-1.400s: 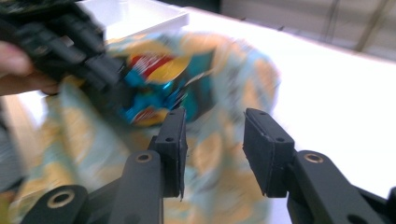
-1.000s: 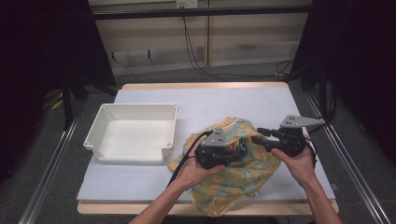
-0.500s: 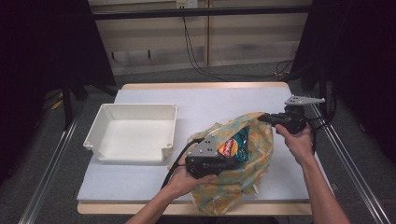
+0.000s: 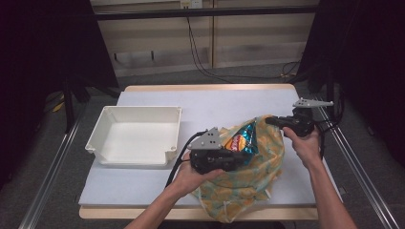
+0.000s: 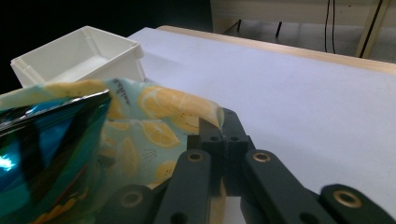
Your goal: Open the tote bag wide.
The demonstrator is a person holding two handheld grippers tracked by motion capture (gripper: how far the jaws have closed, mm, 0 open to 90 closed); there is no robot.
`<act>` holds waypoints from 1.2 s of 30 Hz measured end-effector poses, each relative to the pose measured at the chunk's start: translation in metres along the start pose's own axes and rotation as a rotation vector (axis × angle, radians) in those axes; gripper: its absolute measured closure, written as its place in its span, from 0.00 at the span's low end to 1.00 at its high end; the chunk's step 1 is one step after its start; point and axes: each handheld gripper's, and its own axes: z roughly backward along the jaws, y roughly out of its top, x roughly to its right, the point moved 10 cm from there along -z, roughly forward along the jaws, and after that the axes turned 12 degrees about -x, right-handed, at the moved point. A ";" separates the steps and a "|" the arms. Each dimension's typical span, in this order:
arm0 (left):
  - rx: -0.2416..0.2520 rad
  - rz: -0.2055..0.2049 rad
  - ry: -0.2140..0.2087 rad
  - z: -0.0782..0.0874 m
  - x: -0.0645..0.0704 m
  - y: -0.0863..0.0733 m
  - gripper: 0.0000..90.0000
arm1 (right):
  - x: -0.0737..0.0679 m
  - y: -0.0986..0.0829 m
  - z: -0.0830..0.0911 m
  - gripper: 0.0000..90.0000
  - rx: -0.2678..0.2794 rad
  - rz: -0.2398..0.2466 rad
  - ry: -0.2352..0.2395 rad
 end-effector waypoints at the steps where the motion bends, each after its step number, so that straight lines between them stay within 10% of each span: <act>1: 0.003 -0.004 -0.010 0.000 -0.001 0.002 0.99 | 0.000 0.000 0.000 1.00 0.000 0.001 0.001; 36: 0.100 0.008 0.011 0.010 -0.041 0.076 0.99 | 0.009 0.009 0.000 0.99 -0.006 0.006 -0.040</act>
